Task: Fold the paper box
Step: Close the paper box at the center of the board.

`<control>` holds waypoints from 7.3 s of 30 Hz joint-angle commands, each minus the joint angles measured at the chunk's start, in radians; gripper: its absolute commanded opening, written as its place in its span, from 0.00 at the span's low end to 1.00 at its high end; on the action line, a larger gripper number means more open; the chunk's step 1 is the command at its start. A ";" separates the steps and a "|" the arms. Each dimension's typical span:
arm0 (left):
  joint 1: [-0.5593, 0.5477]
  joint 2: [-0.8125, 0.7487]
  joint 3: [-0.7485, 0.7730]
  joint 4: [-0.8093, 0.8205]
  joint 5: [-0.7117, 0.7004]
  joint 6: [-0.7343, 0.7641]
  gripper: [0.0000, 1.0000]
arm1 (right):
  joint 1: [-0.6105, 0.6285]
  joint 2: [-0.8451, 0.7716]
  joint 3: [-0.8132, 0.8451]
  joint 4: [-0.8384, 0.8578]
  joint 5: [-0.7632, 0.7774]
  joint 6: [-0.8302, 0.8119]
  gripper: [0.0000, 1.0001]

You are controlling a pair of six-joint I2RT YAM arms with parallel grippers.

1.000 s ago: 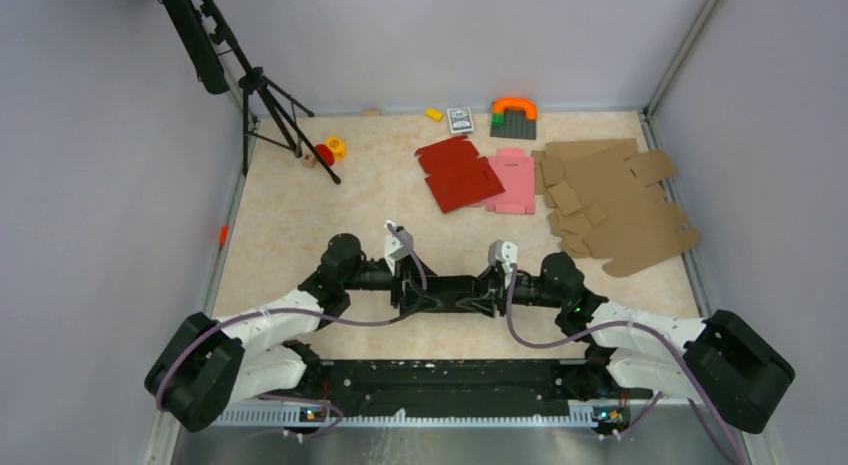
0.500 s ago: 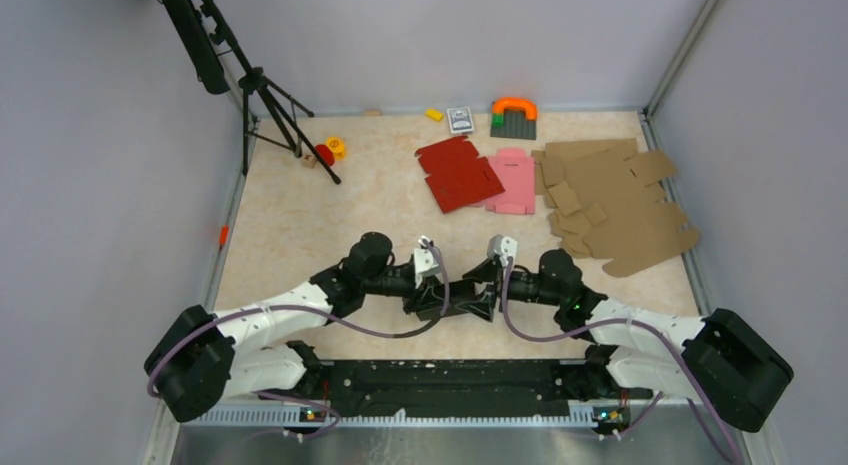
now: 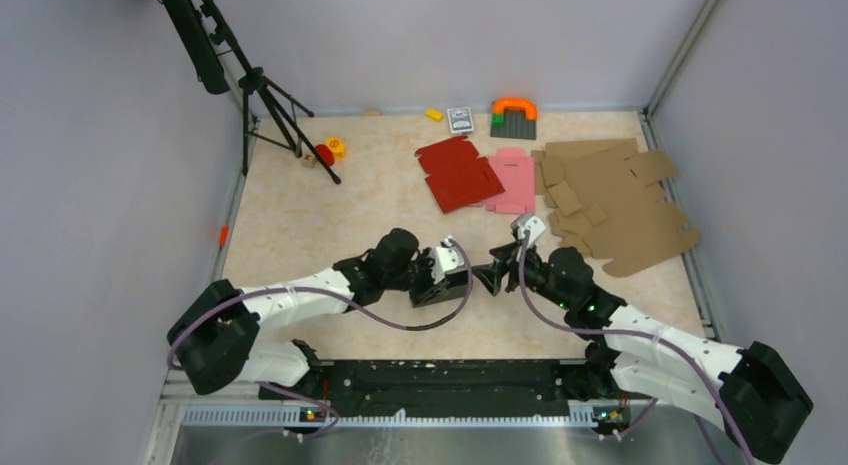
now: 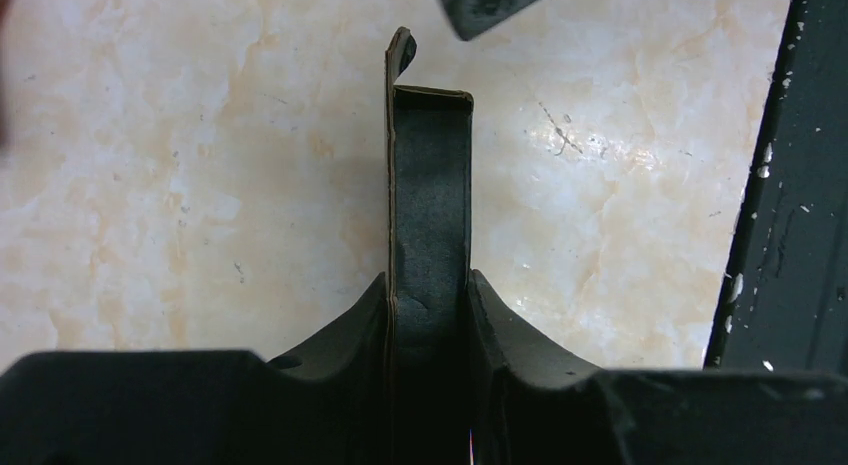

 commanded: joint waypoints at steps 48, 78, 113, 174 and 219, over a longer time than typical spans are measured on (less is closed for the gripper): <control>-0.017 0.185 0.132 -0.113 -0.046 0.095 0.20 | -0.085 0.269 0.373 -0.502 -0.023 -0.060 0.08; -0.054 0.279 0.240 -0.213 -0.085 0.066 0.35 | -0.106 0.550 0.838 -1.001 -0.207 0.110 0.00; -0.094 0.315 0.336 -0.319 -0.142 -0.004 0.27 | -0.114 0.474 0.688 -0.927 -0.202 0.175 0.00; -0.154 0.386 0.454 -0.436 -0.213 -0.016 0.29 | -0.019 0.322 0.592 -0.737 -0.191 0.101 0.40; -0.141 0.338 0.373 -0.327 -0.196 -0.049 0.27 | -0.085 0.188 0.471 -0.673 -0.201 0.225 0.00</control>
